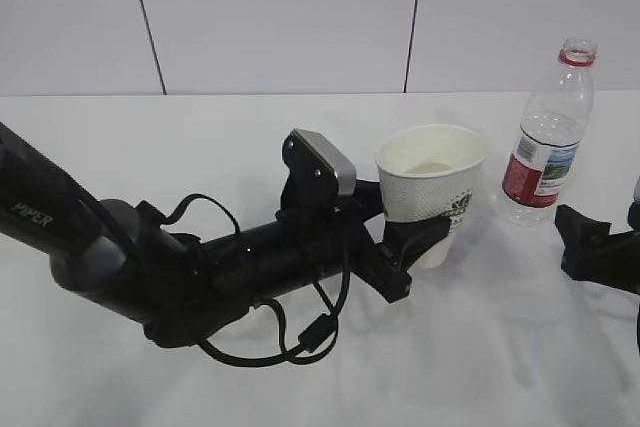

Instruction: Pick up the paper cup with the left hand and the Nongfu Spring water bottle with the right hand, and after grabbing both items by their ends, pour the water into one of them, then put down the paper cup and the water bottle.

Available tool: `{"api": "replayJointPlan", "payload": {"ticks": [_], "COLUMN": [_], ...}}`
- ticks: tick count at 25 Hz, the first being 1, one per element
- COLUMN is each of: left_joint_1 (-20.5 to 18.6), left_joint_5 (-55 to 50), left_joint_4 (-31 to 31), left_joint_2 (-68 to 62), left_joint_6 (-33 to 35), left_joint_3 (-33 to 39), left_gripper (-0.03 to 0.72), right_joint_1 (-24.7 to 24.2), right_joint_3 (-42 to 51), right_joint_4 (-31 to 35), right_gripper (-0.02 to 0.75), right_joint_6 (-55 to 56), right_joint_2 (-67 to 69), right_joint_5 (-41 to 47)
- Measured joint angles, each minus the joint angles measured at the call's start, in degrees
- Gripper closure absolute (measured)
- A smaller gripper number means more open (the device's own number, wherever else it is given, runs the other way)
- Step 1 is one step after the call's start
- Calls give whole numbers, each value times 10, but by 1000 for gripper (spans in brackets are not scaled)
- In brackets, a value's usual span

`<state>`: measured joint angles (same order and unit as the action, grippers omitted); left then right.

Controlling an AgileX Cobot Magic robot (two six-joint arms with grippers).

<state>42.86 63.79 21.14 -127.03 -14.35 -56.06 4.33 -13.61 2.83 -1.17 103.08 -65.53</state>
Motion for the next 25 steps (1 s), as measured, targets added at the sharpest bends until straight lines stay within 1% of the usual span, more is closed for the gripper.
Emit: {"api": "replayJointPlan", "payload": {"ticks": [15, 22, 25], "left_joint_1": [-58, -73, -74], "left_joint_5": [0, 0, 0], "left_joint_4": [-1, -1, -12], "left_joint_2": [0, 0, 0], "left_joint_6": [0, 12, 23], "left_joint_3": [0, 12, 18], "left_gripper": [221, 221, 221], "right_joint_1": [0, 0, 0], "right_joint_3": [0, 0, 0], "right_joint_4": [4, 4, 4], "right_gripper": [136, 141, 141], "right_joint_6": [0, 0, 0], "right_joint_2": [0, 0, 0], "right_joint_5": [0, 0, 0]}}
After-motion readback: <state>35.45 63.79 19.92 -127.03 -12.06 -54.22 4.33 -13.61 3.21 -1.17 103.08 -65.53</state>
